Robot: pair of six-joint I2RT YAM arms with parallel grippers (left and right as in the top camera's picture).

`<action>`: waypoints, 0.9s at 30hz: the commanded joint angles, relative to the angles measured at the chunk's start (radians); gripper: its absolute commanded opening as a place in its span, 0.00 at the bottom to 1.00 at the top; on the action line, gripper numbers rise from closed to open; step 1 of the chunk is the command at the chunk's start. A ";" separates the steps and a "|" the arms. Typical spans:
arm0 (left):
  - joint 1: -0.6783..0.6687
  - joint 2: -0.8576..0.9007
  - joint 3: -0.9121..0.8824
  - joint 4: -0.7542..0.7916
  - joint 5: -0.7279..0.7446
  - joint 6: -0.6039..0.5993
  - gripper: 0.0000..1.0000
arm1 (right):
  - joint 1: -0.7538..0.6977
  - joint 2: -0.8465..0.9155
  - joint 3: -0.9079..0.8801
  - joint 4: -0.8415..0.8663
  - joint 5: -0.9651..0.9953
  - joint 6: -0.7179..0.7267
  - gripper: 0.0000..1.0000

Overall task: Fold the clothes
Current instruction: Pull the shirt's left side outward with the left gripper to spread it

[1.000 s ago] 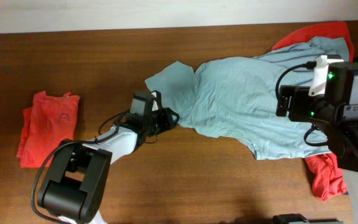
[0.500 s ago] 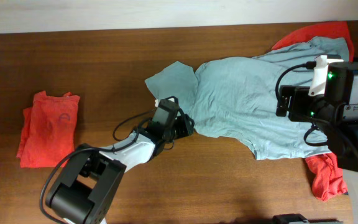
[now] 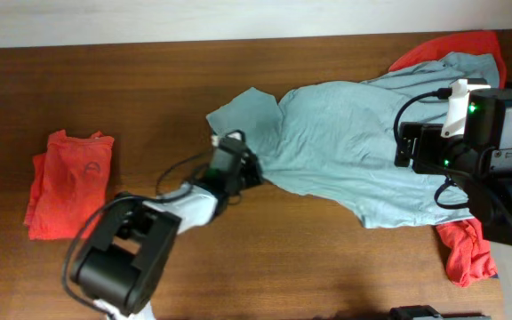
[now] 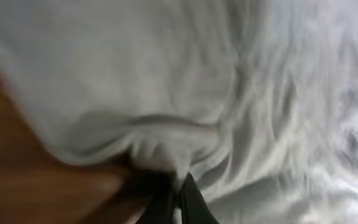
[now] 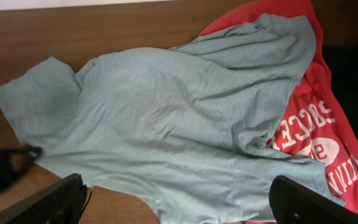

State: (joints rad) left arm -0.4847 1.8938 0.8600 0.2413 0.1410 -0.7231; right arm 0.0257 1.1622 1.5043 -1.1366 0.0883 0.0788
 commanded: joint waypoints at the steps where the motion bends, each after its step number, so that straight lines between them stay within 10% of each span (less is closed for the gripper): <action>1: 0.170 -0.150 0.079 -0.053 -0.106 0.204 0.01 | -0.006 0.001 0.003 0.003 0.001 0.004 0.99; 8: 0.492 -0.153 0.267 -0.054 -0.092 0.299 0.09 | -0.006 0.001 0.003 0.003 -0.003 0.005 0.99; 9: 0.525 -0.143 0.298 -0.060 -0.053 0.299 0.59 | -0.006 0.001 0.003 0.003 -0.003 0.005 0.99; 11: 0.550 -0.143 0.315 -0.076 0.037 0.299 0.99 | -0.006 0.001 0.003 0.003 -0.003 0.005 0.99; 20: 0.401 -0.146 0.319 -0.648 0.289 0.291 0.99 | -0.006 0.003 0.003 0.007 -0.002 0.004 0.98; 27: 0.129 -0.123 0.303 -0.793 0.204 -0.007 0.99 | -0.006 0.021 0.003 0.006 -0.002 0.004 0.99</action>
State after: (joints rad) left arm -0.2695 1.7451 1.1744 -0.5560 0.3920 -0.5709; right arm 0.0257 1.1748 1.5043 -1.1309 0.0879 0.0784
